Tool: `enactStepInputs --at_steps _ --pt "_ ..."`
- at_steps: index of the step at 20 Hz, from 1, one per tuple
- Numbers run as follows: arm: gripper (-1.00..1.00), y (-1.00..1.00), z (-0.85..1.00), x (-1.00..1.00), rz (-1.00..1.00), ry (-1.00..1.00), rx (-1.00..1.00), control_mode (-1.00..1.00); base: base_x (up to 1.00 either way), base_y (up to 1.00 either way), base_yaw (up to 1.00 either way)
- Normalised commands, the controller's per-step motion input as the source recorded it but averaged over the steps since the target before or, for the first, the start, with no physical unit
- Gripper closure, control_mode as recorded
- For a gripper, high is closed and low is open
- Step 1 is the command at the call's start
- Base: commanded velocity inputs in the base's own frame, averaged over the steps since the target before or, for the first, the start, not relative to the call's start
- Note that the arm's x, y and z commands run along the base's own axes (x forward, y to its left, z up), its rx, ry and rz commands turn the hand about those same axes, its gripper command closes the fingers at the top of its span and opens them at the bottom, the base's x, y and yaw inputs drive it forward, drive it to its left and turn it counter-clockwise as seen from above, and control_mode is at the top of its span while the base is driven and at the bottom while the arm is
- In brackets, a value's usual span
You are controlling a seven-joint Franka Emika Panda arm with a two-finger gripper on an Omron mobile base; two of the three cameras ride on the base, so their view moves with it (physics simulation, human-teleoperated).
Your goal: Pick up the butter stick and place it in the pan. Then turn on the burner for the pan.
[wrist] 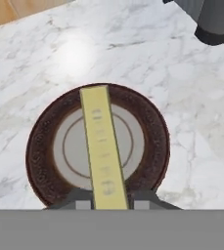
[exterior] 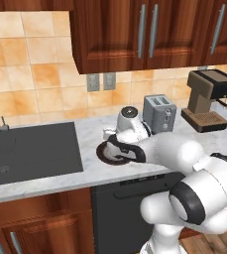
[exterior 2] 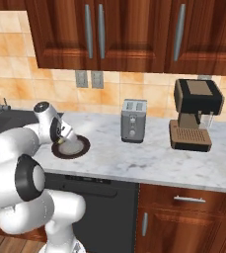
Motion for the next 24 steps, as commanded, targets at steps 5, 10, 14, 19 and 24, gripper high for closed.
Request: enactStepInputs --at_steps 5,10,14,19,24 --pt "1.0 0.0 0.38 -0.62 0.0 0.02 0.0 -1.0 0.0 0.0 0.0" --pt "1.0 0.0 0.31 -0.67 -0.02 0.01 0.0 -1.0 0.0 0.0 0.0" --pt "1.0 0.0 0.06 -0.31 -0.04 0.02 0.0 -1.0 0.0 0.0 0.0" --pt "1.0 0.01 -0.01 -0.04 0.0 -0.01 0.0 -1.0 0.0 0.0 0.0" --pt "1.0 0.05 -0.02 -0.06 0.0 0.0 0.0 1.0 -0.17 0.38 0.0"
